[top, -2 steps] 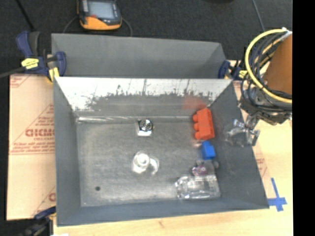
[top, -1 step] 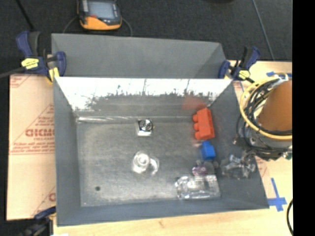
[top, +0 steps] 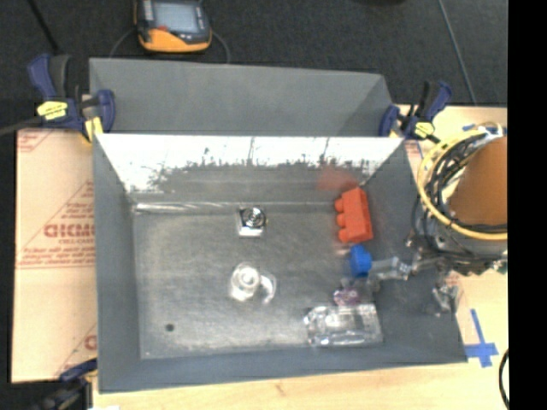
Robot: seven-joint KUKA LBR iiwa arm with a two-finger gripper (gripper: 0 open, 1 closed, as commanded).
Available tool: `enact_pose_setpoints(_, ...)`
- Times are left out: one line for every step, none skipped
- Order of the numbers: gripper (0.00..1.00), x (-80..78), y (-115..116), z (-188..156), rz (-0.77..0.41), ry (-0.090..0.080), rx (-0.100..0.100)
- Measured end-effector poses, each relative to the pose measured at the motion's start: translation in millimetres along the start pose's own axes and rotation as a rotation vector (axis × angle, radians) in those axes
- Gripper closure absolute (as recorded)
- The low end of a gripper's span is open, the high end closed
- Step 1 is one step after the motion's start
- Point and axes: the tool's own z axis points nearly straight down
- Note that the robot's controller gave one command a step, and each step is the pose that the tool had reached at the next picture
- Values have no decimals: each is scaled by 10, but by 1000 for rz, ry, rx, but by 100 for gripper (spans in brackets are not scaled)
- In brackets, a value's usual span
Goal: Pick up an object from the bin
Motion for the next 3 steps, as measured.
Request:
enact_pose_setpoints(0,-696,24,1005,-55,-3,-7)
enact_pose_setpoints(100,-662,-7,961,-53,-2,2)
enact_pose_setpoints(100,-561,78,-867,-6,-3,8)
